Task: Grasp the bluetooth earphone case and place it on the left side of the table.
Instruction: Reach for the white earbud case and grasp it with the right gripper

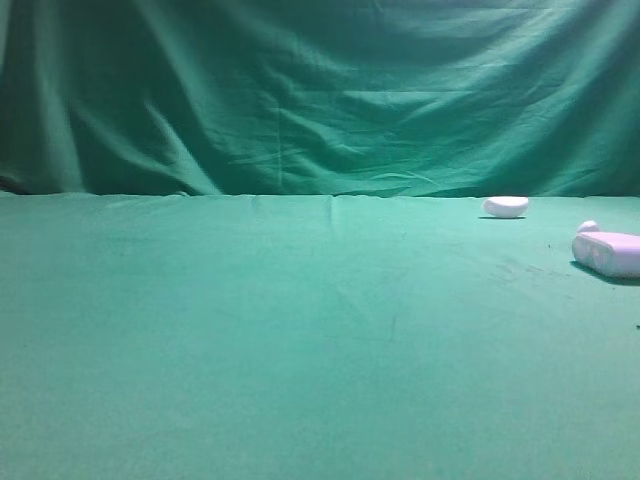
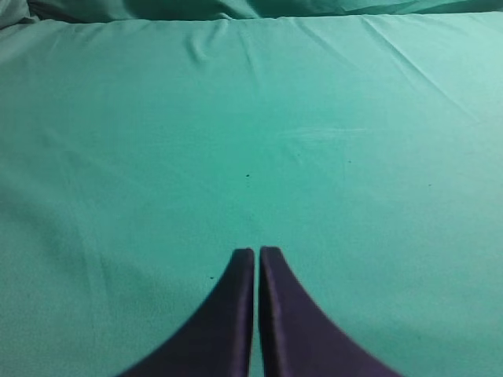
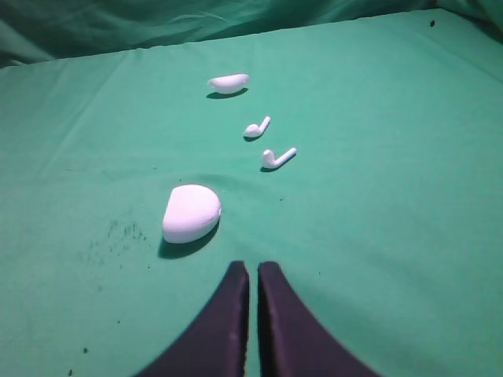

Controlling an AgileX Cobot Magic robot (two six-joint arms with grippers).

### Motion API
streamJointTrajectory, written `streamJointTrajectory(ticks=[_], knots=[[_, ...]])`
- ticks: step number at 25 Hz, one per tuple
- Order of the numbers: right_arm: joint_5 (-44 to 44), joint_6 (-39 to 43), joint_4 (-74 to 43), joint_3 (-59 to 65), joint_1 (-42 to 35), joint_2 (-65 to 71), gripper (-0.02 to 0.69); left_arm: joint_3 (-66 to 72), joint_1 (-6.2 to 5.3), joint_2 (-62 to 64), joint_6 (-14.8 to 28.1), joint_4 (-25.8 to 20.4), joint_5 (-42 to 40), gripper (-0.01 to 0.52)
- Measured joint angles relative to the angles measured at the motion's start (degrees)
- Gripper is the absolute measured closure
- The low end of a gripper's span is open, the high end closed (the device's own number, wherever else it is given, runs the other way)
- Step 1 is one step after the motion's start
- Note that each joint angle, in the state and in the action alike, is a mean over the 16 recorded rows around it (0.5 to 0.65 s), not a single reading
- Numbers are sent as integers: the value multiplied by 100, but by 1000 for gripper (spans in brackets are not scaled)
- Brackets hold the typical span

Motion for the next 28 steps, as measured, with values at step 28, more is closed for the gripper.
streamJointTrajectory(ticks=[28], knots=[[-1410,34,83,33,0,0,665,0,0,0,0,0,0,514]])
